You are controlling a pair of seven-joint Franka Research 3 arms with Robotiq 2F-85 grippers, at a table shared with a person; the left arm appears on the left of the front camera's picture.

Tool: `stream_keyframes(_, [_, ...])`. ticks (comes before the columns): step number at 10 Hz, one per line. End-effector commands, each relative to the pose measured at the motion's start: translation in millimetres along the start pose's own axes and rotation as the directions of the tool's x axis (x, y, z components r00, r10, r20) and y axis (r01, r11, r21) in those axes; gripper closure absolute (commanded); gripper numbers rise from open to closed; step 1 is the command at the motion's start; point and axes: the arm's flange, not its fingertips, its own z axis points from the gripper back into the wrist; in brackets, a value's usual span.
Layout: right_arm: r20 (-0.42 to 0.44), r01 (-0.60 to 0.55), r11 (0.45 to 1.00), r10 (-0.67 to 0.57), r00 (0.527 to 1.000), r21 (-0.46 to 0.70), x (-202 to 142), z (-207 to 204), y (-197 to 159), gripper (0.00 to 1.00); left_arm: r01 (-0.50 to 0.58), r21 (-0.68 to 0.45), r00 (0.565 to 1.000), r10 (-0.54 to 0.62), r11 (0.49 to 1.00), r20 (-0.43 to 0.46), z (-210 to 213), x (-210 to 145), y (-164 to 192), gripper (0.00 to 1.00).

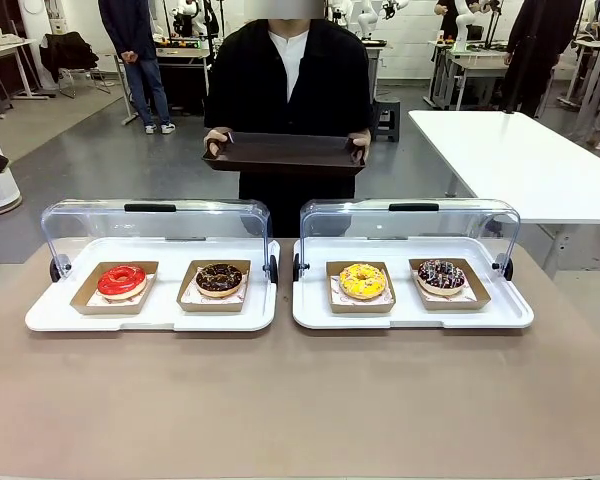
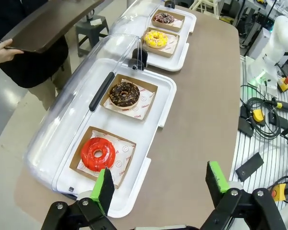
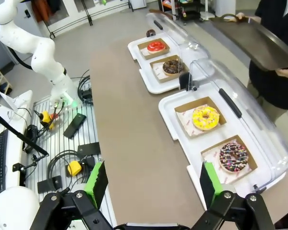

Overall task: Provide the desired donut to the person.
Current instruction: Pick up and lift the Paper togo box containing the Donut pointed at by the person.

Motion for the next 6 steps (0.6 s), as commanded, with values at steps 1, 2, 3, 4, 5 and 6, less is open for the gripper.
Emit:
stream_keyframes(1, [0.016, -0.018, 1.000, 0.018, 1.000, 0.007, 2.6, -0.5, 0.2, 0.00, 0.005, -0.006, 1.000, -0.005, 1.000, 0.011, 1.0, 0.7, 1.1, 0.00])
stream_keyframes(2, [0.016, -0.018, 1.000, 0.018, 1.000, 0.007, 2.6, -0.5, 0.2, 0.00, 0.005, -0.006, 1.000, -0.005, 1.000, 0.011, 1.0, 0.7, 1.1, 0.00])
stream_keyframes(3, [0.016, -0.018, 1.000, 0.018, 1.000, 0.007, 2.6, -0.5, 0.2, 0.00, 0.005, -0.006, 1.000, -0.005, 1.000, 0.011, 1.0, 0.7, 1.1, 0.00])
stream_keyframes(4, [0.016, -0.018, 1.000, 0.018, 1.000, 0.007, 2.6, -0.5, 0.2, 0.00, 0.005, -0.006, 1.000, -0.005, 1.000, 0.011, 1.0, 0.7, 1.1, 0.00])
stream_keyframes(5, [0.016, -0.018, 1.000, 0.018, 1.000, 0.007, 2.6, -0.5, 0.2, 0.00, 0.005, -0.006, 1.000, -0.005, 1.000, 0.011, 1.0, 0.7, 1.1, 0.00])
stream_keyframes(6, [0.016, -0.018, 1.000, 0.018, 1.000, 0.007, 2.6, -0.5, 0.2, 0.00, 0.005, -0.006, 1.000, -0.005, 1.000, 0.011, 1.0, 0.7, 1.1, 0.00])
